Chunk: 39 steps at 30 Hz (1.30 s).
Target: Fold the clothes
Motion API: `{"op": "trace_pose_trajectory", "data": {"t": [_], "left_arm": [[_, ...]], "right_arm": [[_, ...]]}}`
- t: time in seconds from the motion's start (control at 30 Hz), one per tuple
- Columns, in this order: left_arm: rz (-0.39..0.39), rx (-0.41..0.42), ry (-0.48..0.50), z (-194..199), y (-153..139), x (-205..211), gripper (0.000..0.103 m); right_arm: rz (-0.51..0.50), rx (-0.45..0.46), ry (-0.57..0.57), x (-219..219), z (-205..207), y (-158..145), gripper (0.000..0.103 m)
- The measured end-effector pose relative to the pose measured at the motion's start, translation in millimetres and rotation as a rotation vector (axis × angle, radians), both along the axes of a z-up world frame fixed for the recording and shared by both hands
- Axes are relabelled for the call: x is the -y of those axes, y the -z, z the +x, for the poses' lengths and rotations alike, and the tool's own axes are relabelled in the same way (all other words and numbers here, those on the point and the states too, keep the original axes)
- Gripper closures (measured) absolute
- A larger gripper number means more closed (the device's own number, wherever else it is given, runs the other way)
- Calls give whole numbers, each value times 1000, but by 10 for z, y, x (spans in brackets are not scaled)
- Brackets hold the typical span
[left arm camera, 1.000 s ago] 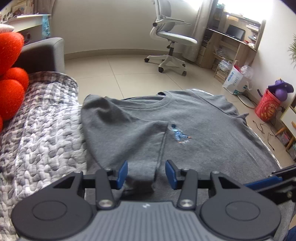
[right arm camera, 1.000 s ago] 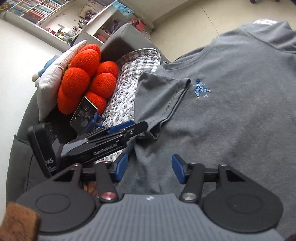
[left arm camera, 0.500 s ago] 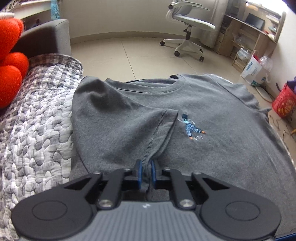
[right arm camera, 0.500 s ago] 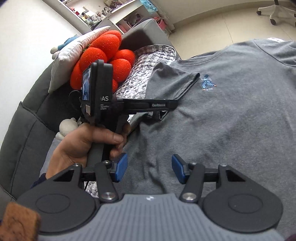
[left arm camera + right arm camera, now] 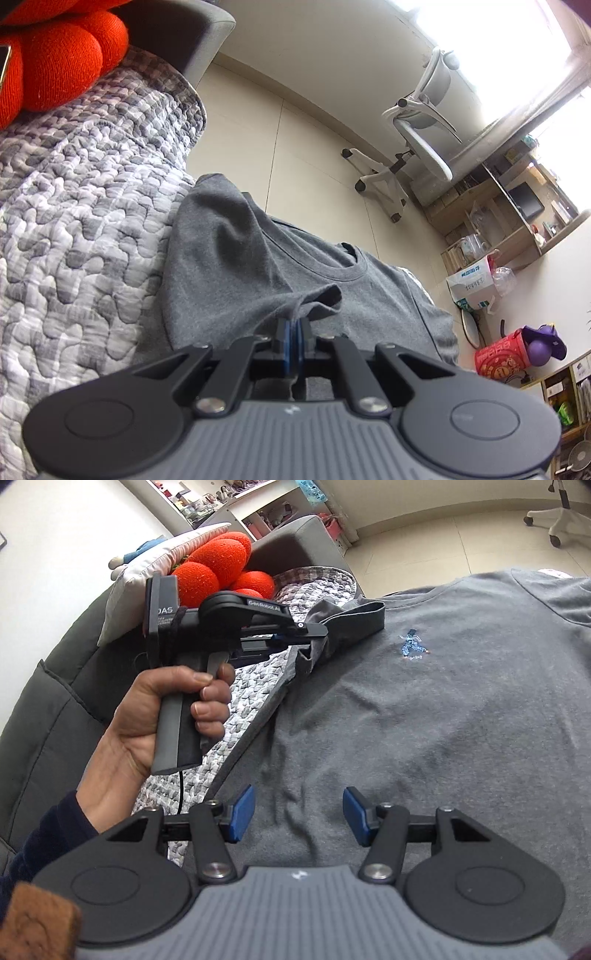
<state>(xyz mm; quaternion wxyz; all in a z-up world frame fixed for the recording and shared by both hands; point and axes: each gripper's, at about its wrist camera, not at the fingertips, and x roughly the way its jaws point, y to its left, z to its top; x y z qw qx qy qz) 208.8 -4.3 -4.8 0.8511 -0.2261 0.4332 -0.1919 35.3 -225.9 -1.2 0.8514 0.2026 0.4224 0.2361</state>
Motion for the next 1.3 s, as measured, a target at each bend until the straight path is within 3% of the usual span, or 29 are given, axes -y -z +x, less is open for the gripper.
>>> {"op": "trace_pose_trajectory", "data": {"t": [0.3, 0.43, 0.57, 0.77, 0.97, 1.17, 1.23, 1.3], "left_arm": [[-92, -8, -23, 106, -134, 257, 100], [-46, -15, -8, 248, -113, 472, 100], [-2, -80, -5, 390, 85, 599, 99], [-12, -89, -37, 417, 182, 586, 99], [-38, -27, -56, 388, 74, 514, 100], [25, 13, 23, 347, -21, 529, 100], [33, 12, 52, 329, -14, 528, 99], [93, 29, 78, 289, 2, 597, 99]], "right_arm": [[30, -7, 83, 71, 123, 35, 46], [34, -21, 39, 2, 112, 76, 46], [48, -47, -18, -117, 93, 117, 46], [70, -119, -114, -263, 0, 218, 46], [95, -144, -100, -358, -359, 307, 46], [150, -188, -202, -572, -1035, 356, 46], [119, -201, -261, -671, -1239, 330, 46], [49, -199, -316, -809, -1358, 307, 46]]}}
